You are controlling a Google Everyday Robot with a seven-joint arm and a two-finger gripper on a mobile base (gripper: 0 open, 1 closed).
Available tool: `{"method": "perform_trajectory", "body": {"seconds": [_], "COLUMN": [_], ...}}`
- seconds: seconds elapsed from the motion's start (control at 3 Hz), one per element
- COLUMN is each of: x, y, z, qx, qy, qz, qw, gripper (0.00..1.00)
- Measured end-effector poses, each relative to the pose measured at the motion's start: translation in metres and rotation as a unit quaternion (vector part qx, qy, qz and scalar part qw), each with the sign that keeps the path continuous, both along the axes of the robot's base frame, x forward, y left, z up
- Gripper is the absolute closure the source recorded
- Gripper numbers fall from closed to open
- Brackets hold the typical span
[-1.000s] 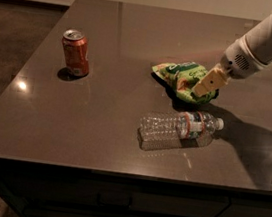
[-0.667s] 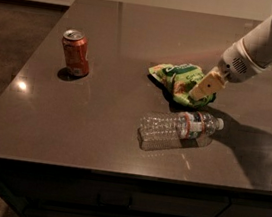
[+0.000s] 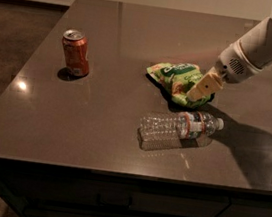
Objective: Move green rice chip bag near water bottle
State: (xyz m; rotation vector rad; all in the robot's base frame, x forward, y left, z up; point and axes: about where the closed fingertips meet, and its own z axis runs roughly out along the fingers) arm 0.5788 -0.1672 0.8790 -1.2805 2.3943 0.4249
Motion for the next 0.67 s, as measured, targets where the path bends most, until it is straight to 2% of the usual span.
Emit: {"method": "perform_trajectory", "body": {"seconds": [0.33, 0.67], "x": [0.0005, 0.0006], "y": [0.0015, 0.0016], "z": [-0.0015, -0.0015], "qx": [0.0, 0.0], "qy": [0.001, 0.001], "qz": [0.001, 0.001], "qw": [1.0, 1.0], "gripper": [0.0, 0.0]}}
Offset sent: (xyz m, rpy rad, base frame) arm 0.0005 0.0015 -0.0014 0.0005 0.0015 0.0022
